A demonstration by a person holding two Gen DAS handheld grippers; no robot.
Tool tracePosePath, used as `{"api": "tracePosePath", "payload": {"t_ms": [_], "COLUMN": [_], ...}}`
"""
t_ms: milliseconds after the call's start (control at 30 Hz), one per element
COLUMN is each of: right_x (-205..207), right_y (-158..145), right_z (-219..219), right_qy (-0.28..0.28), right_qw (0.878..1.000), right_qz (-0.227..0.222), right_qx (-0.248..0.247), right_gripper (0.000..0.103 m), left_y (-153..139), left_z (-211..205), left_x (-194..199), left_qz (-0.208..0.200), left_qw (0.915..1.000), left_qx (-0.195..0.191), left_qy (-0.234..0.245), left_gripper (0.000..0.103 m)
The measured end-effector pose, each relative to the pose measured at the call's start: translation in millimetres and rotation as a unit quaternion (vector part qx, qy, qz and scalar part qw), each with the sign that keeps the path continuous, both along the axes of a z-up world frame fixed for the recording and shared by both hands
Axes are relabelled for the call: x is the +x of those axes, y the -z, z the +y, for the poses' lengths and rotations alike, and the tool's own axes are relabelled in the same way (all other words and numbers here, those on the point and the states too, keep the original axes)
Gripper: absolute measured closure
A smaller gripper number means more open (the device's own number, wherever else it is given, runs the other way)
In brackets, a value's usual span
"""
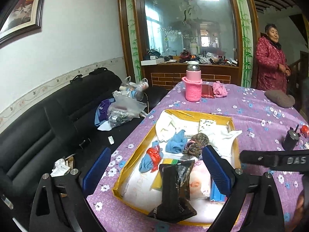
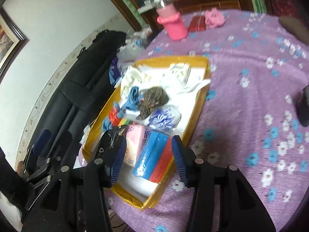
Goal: Organize soft objects
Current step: 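Open both grippers to drop the bags into the box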
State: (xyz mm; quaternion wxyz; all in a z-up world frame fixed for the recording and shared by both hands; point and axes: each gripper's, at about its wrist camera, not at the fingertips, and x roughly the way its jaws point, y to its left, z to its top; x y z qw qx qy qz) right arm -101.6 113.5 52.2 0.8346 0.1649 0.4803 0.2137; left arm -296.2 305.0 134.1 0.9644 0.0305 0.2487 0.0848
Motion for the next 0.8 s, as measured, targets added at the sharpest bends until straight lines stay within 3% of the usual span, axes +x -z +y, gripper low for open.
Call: {"api": "tracePosePath", "payload": {"t_ms": [333,633,800], "right_x": [-30.3,-43.3,-52.5], "right_y": [-14.7,-9.3,-2.8], "right_z": [-24.8,-63.7,-114.1], "right_qy": [0.017,0.041,0.084], "right_qw": [0.997,0.996,0.994], "right_qz": [-0.056,-0.061,-0.05], "right_qx": [-0.048,-0.053,-0.05], "right_gripper": [0.052,0.052,0.052], "left_y": [-5.5,-7.0,-5.0], "left_z": [-27.2,-58.3,-77.3], "left_x": [-5.6,-10.4,-7.3], "left_qz": [0.005,0.012,0.032], "left_qw": [0.9996,0.9982,0.9964], "left_qx": [0.024,0.049,0.041], "left_qy": [0.015,0.032,0.067], "left_gripper": [0.004,0.002,0.002]}}
